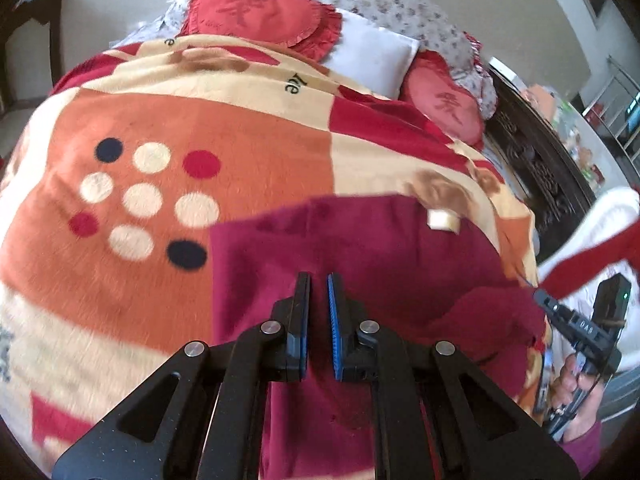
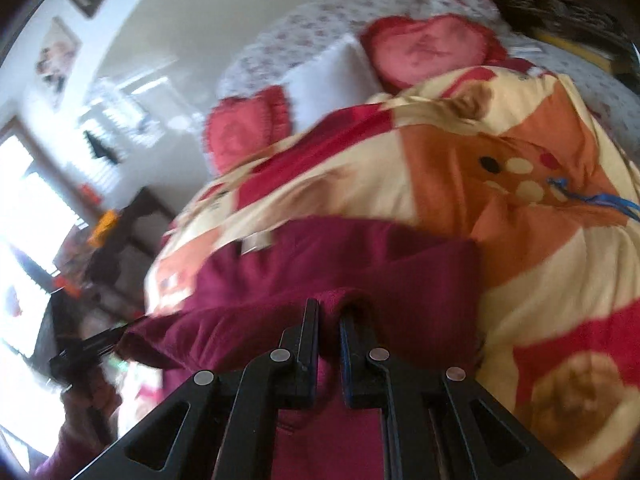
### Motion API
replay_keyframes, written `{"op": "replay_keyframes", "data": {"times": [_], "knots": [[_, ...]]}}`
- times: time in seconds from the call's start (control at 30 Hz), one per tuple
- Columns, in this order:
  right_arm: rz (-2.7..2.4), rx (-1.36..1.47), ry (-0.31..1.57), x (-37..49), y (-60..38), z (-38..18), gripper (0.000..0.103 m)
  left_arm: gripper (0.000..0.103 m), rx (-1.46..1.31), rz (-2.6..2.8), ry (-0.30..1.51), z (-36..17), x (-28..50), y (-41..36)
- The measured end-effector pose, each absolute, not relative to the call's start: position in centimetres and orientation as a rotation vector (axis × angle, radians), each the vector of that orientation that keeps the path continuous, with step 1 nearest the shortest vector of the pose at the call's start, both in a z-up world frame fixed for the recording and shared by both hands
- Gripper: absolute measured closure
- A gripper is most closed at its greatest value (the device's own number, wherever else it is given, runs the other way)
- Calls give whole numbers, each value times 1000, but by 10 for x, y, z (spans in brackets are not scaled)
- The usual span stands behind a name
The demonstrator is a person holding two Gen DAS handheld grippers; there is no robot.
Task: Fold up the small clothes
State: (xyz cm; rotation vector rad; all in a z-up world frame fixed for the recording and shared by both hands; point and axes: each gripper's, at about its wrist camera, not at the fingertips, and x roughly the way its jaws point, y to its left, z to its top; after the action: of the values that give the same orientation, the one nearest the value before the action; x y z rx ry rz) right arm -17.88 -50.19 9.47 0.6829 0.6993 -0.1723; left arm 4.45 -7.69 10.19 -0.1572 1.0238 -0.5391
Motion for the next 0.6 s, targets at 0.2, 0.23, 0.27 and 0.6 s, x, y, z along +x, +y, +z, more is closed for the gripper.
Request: {"op": "replay_keyframes", "data": {"times": [0.2,0.23,0.27,0.6], "knots": [[-201,612,679,-184,-502,99,61,51,-226,-568,987,117,58,-60],[-220,589,665,-191,-500,102,61,49,-221,-568,960,123,55,-57],[-235,571,653,-200,-497,105,61,49,-209,-573,935,128,50,-53],[-179,456,720,-154,-468,85,62,48,-78,-531,1025,83,47,-92]]}}
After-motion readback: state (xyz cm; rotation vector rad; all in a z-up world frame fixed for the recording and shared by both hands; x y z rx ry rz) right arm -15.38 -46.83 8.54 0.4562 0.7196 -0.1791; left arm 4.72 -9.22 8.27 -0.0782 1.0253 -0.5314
